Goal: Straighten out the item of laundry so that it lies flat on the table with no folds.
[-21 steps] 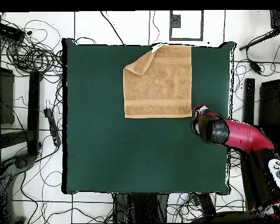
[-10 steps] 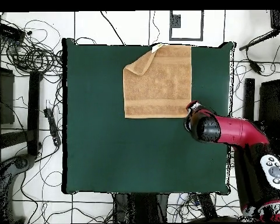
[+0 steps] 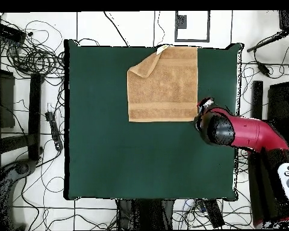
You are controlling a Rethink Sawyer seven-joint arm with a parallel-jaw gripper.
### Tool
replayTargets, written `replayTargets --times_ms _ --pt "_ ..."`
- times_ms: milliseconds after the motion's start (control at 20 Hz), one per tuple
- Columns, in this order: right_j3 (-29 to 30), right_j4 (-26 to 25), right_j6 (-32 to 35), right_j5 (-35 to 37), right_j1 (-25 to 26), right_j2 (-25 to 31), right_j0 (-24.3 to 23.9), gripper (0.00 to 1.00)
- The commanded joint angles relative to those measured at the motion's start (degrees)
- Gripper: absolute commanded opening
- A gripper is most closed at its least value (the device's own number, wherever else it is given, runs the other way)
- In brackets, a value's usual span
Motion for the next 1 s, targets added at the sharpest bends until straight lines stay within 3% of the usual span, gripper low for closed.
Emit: replayTargets --times_ms 50,1000 --pt "4.8 1.4 -9.4 8.4 0.1 7.9 1.9 1.00" --pt "-4.5 -1.0 -6.9 7.6 7.4 4.4 8.1 1.00"
